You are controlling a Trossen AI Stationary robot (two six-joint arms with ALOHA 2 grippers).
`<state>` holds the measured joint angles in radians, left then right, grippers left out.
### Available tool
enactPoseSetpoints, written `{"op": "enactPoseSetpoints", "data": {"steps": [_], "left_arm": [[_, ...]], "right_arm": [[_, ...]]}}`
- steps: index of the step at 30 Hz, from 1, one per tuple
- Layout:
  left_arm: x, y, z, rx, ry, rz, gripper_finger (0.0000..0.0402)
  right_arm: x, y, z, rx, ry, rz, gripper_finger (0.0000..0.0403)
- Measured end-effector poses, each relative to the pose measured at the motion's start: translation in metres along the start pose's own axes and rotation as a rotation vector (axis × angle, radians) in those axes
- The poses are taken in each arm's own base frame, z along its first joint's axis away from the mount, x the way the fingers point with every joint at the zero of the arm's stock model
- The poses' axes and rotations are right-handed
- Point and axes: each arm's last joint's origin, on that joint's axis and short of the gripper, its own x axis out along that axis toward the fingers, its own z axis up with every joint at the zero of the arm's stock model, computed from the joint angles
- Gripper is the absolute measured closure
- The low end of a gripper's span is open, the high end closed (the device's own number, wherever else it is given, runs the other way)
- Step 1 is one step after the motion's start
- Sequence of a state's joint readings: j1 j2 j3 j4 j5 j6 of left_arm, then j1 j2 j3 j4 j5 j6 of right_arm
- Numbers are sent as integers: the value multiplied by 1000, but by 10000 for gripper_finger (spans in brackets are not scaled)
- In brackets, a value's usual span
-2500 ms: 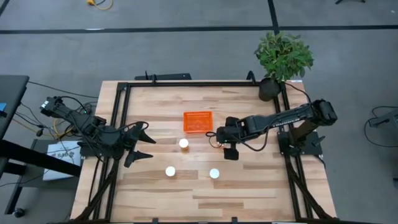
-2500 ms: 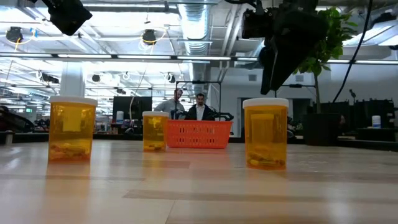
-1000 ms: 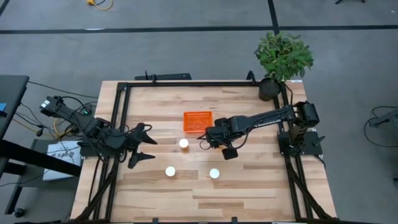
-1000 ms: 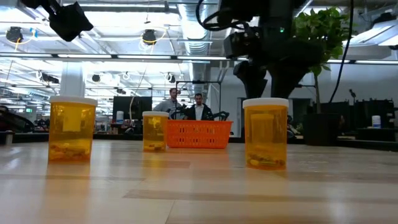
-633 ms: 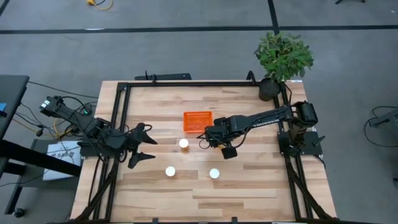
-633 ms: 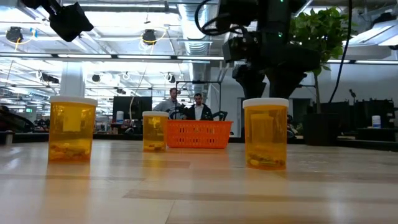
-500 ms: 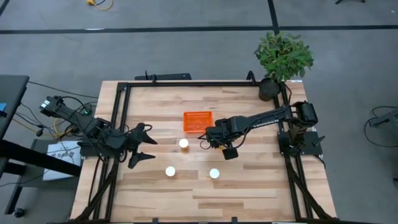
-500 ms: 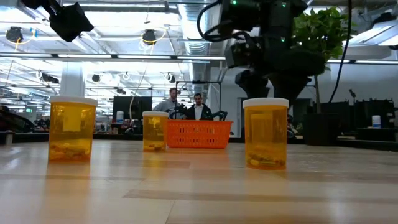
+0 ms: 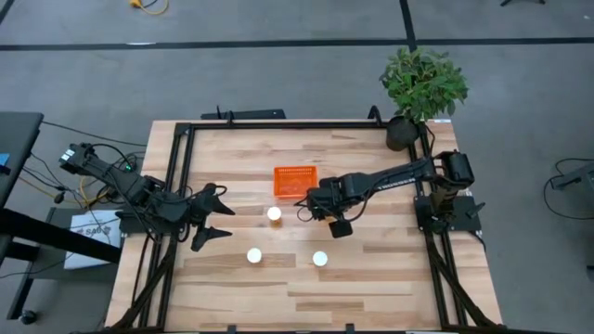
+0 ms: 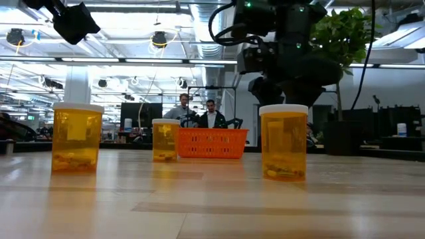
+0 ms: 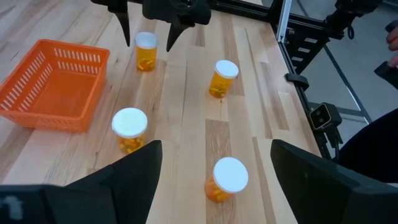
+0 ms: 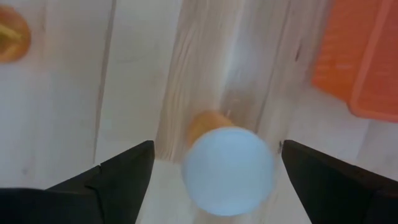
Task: Pick and place pill bottles into a basket
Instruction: Put the orange pill bottle into the orange bin
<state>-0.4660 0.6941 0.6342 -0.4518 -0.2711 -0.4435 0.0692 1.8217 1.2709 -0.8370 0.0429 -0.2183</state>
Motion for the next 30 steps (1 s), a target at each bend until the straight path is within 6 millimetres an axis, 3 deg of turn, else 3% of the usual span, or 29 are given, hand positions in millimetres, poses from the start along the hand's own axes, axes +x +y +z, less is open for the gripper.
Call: {"op": "enactPoseSetpoints", "data": {"steps": [3,12,14,30], "left_arm": [[0,0,0,0,-1,1,111],[0,0,0,0,-3,2,111],[0,0,0,1,-1,2,111],[1,0,0,2,6,5,111]], "right_arm": [[0,-1,0,1,-2,-10,61],[27,3,-2,45,112,42,60],[29,2,5,56,67,34,61],[30,-1,2,64,93,35,79]]}}
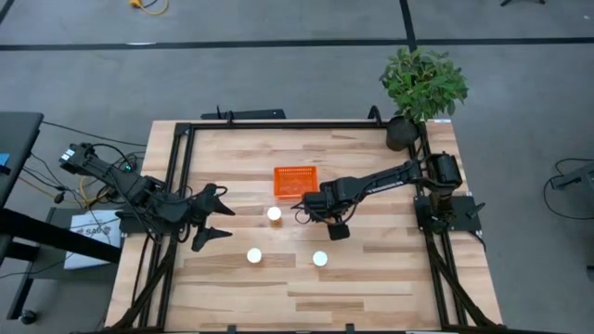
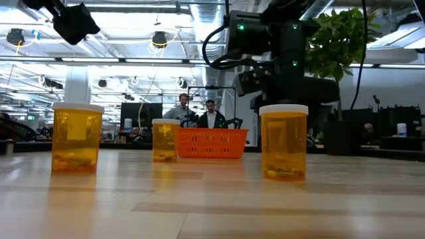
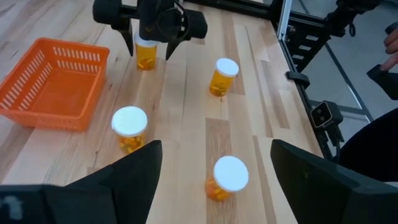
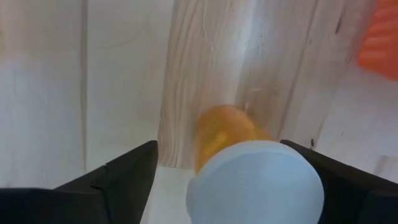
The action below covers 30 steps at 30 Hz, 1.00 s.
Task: Pick and place pill bottles into a basket
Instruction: Put the orange pill bottle into the orange bin
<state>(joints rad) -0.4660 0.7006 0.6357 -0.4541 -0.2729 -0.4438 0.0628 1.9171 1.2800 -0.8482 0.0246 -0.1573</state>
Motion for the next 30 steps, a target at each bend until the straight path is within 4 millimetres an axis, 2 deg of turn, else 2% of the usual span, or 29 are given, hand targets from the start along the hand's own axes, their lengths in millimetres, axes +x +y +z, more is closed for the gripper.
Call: {"op": "enactPoseSetpoints", "data": {"steps": [10,30], "left_arm": [[0,0,0,0,0,0,111],[0,0,0,0,1,0,111]], "right_arm": [[0,-5,-1,34,6,-3,101],[0,-7,-3,47,20,-1,102]]}}
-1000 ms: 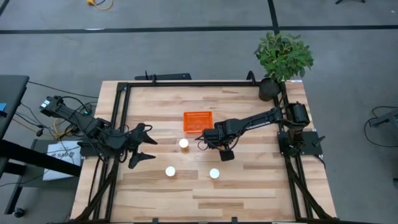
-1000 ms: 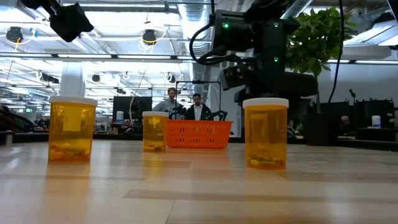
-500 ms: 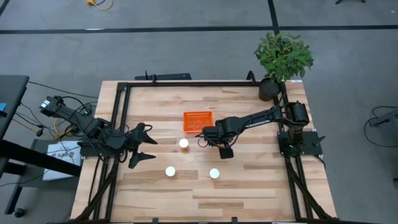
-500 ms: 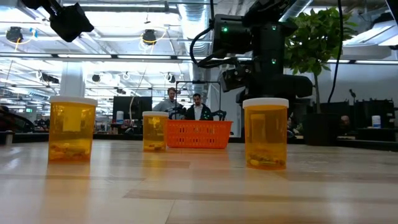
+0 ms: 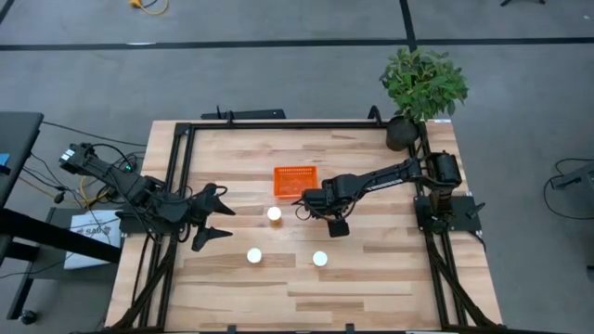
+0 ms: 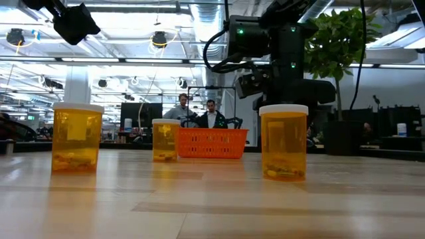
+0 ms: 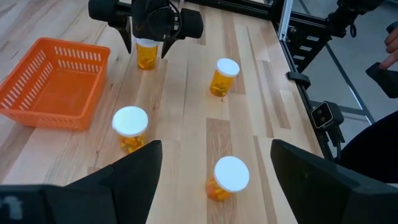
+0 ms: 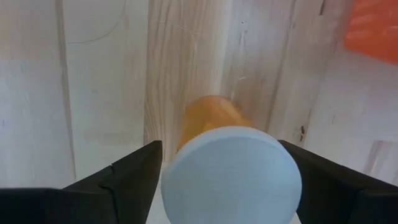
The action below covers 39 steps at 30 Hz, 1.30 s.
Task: Pick and place pill bottles into a basket
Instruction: Put the orange pill bottle into the orange bin
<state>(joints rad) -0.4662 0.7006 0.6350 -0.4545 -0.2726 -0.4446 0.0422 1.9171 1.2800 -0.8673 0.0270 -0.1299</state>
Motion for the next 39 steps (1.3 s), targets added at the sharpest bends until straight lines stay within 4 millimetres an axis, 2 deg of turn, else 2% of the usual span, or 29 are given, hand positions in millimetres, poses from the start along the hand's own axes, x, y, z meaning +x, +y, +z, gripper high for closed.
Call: {"op": "enactPoseSetpoints", "data": {"steps": [5,20,23,30,39], "left_arm": [[0,0,0,0,0,0,111],[0,0,0,-6,0,0,111],[0,0,0,-6,0,0,111],[0,0,0,-6,0,0,111],[0,0,0,-6,0,0,111]], "right_arm": [[0,0,0,0,0,0,118],[-1,0,0,0,2,1,223],[-5,0,3,0,-1,1,227],[-22,-2,10,-13,-3,2,199],[-52,-11,20,-72,-18,-3,235]]}}
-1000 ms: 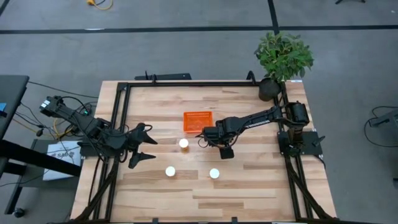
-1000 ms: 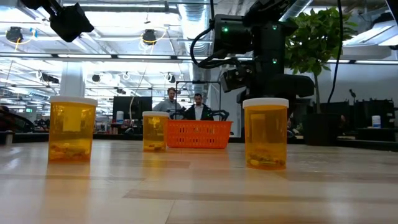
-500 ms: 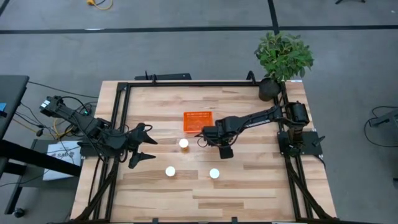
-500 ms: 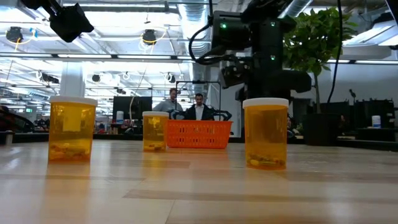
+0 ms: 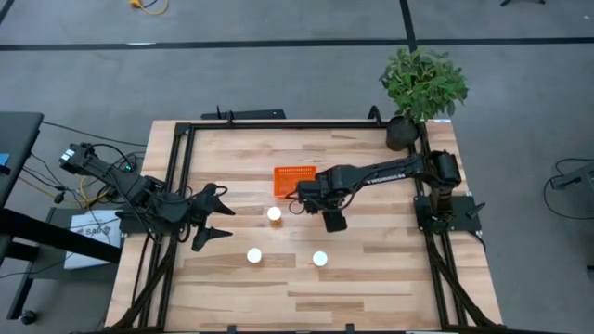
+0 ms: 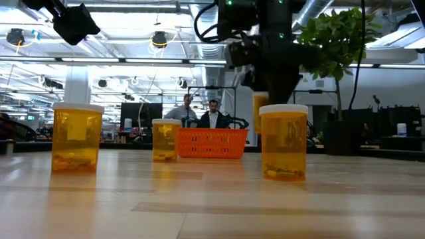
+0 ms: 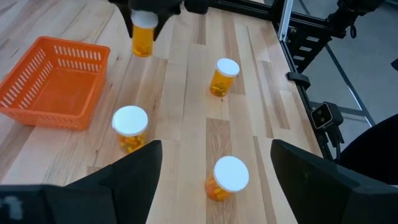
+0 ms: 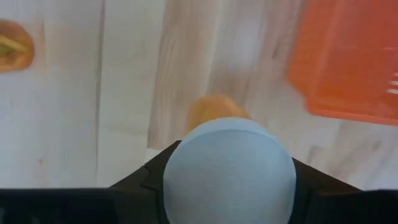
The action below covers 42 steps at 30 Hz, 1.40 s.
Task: Pick and place pill bottles into a basket
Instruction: Put the orange pill bottle into the orange bin
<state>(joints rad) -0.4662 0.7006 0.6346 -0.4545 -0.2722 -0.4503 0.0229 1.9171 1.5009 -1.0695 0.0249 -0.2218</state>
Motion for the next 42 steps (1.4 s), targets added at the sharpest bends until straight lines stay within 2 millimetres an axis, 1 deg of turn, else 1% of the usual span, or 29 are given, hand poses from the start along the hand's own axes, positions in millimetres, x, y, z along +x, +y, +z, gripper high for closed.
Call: {"op": "enactPoseSetpoints", "data": {"steps": [8,15,17,20,22,25,30,32,34,38,42], "left_arm": [[0,0,0,-1,2,-4,111],[0,0,0,-1,2,-4,111],[0,0,0,-1,1,-1,111],[0,0,0,-1,-2,3,111],[0,0,0,-1,-5,10,111],[0,1,0,0,-10,20,111],[0,1,0,-1,-12,23,111],[0,1,0,-2,-12,24,111],[0,1,0,-7,-13,25,111],[0,1,1,-9,-14,24,111],[0,1,1,-10,-16,24,111]], "right_arm": [[-23,-26,1,15,-21,-16,215],[-40,-52,0,6,-70,-44,237],[-43,-59,0,5,-86,-53,236],[-47,-67,1,14,-113,-68,225],[-48,-71,1,15,-127,-76,218],[-48,-75,0,3,-131,-81,220],[-39,-77,3,-35,-116,-77,233],[-37,-76,9,-46,-148,-92,231],[-33,-76,10,-48,-138,-87,224],[-35,-77,11,-51,-163,-94,213],[-36,-79,14,-62,-193,-111,221]]}}
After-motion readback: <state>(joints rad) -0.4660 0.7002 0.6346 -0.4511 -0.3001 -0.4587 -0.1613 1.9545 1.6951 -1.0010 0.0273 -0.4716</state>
